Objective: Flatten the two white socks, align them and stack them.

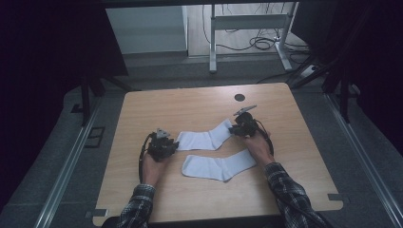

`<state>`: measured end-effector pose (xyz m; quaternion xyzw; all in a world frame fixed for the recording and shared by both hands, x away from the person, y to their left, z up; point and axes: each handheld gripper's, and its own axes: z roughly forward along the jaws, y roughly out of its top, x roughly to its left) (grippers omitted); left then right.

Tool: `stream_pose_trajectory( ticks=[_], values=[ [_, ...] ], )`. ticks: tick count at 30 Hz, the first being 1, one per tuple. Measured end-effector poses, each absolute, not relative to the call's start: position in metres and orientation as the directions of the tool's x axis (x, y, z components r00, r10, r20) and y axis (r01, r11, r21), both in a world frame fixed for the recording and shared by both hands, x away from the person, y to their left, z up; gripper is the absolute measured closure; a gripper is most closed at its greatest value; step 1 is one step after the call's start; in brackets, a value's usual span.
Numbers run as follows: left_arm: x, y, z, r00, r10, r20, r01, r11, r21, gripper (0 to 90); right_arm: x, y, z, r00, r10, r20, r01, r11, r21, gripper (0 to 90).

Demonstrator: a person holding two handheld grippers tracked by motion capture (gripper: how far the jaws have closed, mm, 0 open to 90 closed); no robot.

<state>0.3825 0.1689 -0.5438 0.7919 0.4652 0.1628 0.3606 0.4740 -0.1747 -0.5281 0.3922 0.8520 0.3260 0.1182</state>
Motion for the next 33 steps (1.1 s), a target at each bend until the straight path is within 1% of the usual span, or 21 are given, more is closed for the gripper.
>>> stream_pose_trajectory(
  ticks=[3, 5, 9, 10, 14, 17, 20, 25, 33],
  values=[
    [0.383, 0.168, -0.544, 0.515, 0.853, -0.085, 0.622, -0.303, 0.722, 78.5, 0.468, -0.178, -0.528, -0.674, 0.736, 0.059, 0.586, 0.484, 0.65, 76.1],
    [0.382, 0.165, -0.544, 0.513, 0.855, -0.073, 0.617, -0.308, 0.725, 82.7, 0.465, -0.18, -0.528, -0.677, 0.733, 0.065, 0.584, 0.481, 0.654, 76.8],
    [0.381, 0.161, -0.543, 0.51, 0.859, -0.047, 0.608, -0.321, 0.726, 85.9, 0.46, -0.183, -0.526, -0.683, 0.729, 0.056, 0.578, 0.491, 0.652, 77.7],
    [0.381, 0.16, -0.543, 0.509, 0.859, -0.046, 0.606, -0.32, 0.728, 85.9, 0.46, -0.183, -0.526, -0.683, 0.729, 0.056, 0.578, 0.491, 0.652, 77.7],
    [0.381, 0.161, -0.542, 0.507, 0.857, -0.089, 0.605, -0.28, 0.746, 86.5, 0.453, -0.187, -0.522, -0.682, 0.731, 0.042, 0.568, 0.492, 0.66, 78.5],
    [0.38, 0.161, -0.54, 0.512, 0.855, -0.083, 0.594, -0.283, 0.753, 86.6, 0.451, -0.19, -0.519, -0.676, 0.736, 0.048, 0.569, 0.48, 0.668, 78.8],
    [0.376, 0.16, -0.531, 0.52, 0.852, -0.067, 0.555, -0.277, 0.784, 86.6, 0.445, -0.195, -0.512, -0.675, 0.736, 0.047, 0.558, 0.469, 0.685, 78.8],
    [0.371, 0.161, -0.52, 0.53, 0.844, -0.078, 0.526, -0.255, 0.811, 86.6, 0.438, -0.203, -0.502, -0.673, 0.737, 0.061, 0.547, 0.44, 0.713, 78.8],
    [0.363, 0.16, -0.51, 0.557, 0.825, -0.095, 0.504, -0.245, 0.828, 86.6, 0.427, -0.212, -0.492, -0.676, 0.734, 0.063, 0.528, 0.422, 0.737, 78.8]
  ],
)
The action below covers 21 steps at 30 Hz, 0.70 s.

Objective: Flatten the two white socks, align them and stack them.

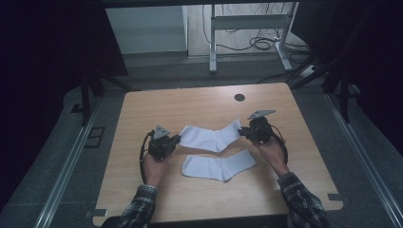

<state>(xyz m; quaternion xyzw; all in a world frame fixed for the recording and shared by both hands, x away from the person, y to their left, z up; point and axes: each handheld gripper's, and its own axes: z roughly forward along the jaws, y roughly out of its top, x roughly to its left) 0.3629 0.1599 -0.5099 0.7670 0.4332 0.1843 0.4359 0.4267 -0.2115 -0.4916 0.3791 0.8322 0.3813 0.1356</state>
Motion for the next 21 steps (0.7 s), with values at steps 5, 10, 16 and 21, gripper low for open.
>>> stream_pose_trajectory(
  ticks=[5, 10, 16, 21],
  values=[
    [0.354, 0.157, -0.504, 0.575, 0.812, -0.097, 0.493, -0.249, 0.834, 86.6, 0.417, -0.218, -0.485, -0.677, 0.733, 0.07, 0.521, 0.409, 0.749, 78.8],
    [0.345, 0.155, -0.501, 0.59, 0.801, -0.101, 0.487, -0.254, 0.836, 86.6, 0.403, -0.224, -0.482, -0.678, 0.732, 0.069, 0.517, 0.409, 0.752, 78.8],
    [0.331, 0.149, -0.498, 0.612, 0.785, -0.095, 0.477, -0.271, 0.836, 86.6, 0.391, -0.231, -0.479, -0.681, 0.729, 0.069, 0.513, 0.407, 0.756, 78.7],
    [0.324, 0.147, -0.497, 0.621, 0.779, -0.084, 0.47, -0.285, 0.835, 86.6, 0.381, -0.237, -0.479, -0.684, 0.725, 0.079, 0.515, 0.404, 0.756, 78.6]
  ],
)
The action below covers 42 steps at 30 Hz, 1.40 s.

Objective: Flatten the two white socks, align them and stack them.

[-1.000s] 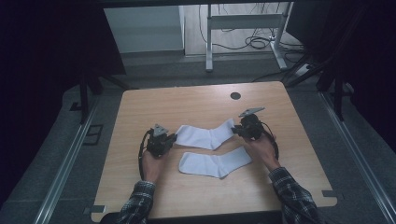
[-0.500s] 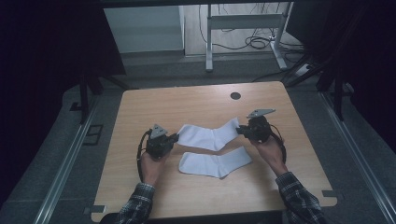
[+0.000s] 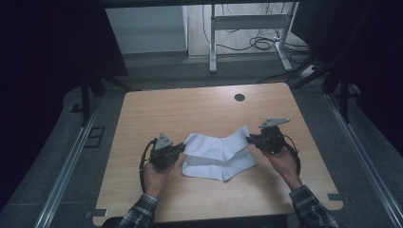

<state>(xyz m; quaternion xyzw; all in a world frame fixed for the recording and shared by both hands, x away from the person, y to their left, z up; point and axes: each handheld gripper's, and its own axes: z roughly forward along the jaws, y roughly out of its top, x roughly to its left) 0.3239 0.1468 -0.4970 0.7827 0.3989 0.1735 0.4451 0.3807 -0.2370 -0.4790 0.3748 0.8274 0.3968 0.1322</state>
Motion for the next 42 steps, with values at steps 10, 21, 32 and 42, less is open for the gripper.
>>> stream_pose_trajectory(
  ticks=[10, 21, 32, 42],
  values=[
    [0.311, 0.147, -0.498, 0.629, 0.772, -0.092, 0.474, -0.287, 0.833, 86.6, 0.36, -0.24, -0.482, -0.699, 0.708, 0.101, 0.523, 0.409, 0.747, 78.6],
    [0.289, 0.15, -0.498, 0.637, 0.764, -0.103, 0.477, -0.285, 0.832, 86.6, 0.344, -0.24, -0.483, -0.713, 0.692, 0.111, 0.525, 0.422, 0.739, 78.6],
    [0.276, 0.148, -0.503, 0.646, 0.756, -0.102, 0.498, -0.316, 0.808, 86.4, 0.338, -0.24, -0.489, -0.717, 0.686, 0.128, 0.549, 0.442, 0.709, 78.5],
    [0.277, 0.136, -0.516, 0.644, 0.763, -0.05, 0.522, -0.391, 0.758, 86.2, 0.341, -0.237, -0.502, -0.703, 0.7, 0.126, 0.588, 0.472, 0.656, 77.7]
  ],
)
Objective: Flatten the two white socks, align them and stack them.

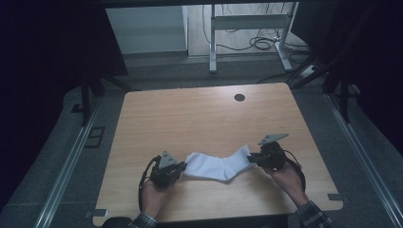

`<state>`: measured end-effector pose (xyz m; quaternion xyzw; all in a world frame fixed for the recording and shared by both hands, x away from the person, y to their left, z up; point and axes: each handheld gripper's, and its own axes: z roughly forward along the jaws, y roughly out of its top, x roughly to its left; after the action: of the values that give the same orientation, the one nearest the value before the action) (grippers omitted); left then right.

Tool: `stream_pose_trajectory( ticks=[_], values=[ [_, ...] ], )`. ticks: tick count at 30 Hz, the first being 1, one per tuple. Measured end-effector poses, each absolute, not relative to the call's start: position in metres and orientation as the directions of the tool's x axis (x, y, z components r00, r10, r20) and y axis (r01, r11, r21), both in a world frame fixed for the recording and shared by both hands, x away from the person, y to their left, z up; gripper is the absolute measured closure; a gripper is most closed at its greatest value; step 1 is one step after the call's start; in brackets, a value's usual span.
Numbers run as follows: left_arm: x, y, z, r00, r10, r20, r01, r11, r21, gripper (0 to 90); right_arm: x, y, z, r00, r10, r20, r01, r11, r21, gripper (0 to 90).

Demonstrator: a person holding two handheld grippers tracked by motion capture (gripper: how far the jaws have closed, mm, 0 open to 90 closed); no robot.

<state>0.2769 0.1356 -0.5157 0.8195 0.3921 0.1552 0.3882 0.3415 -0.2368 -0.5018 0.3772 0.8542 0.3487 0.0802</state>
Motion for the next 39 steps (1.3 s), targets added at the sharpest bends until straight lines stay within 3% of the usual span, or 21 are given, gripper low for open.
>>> stream_pose_trajectory(
  ticks=[11, 19, 24, 28, 39],
  values=[
    [0.279, 0.129, -0.523, 0.633, 0.774, 0.021, 0.524, -0.448, 0.724, 82.7, 0.343, -0.234, -0.509, -0.703, 0.705, 0.098, 0.593, 0.504, 0.628, 74.5],
    [0.282, 0.126, -0.531, 0.607, 0.793, 0.053, 0.543, -0.463, 0.7, 65.7, 0.347, -0.236, -0.518, -0.692, 0.717, 0.088, 0.609, 0.514, 0.604, 59.9],
    [0.284, 0.125, -0.534, 0.586, 0.808, 0.063, 0.554, -0.456, 0.696, 54.4, 0.348, -0.238, -0.519, -0.687, 0.721, 0.09, 0.614, 0.51, 0.602, 55.7],
    [0.286, 0.128, -0.535, 0.566, 0.823, 0.041, 0.567, -0.425, 0.706, 46.7, 0.347, -0.237, -0.518, -0.69, 0.72, 0.076, 0.603, 0.514, 0.61, 52.9],
    [0.289, 0.135, -0.533, 0.545, 0.838, -0.037, 0.584, -0.348, 0.734, 38.7, 0.346, -0.234, -0.516, -0.705, 0.707, 0.053, 0.572, 0.522, 0.632, 43.5]
  ],
)
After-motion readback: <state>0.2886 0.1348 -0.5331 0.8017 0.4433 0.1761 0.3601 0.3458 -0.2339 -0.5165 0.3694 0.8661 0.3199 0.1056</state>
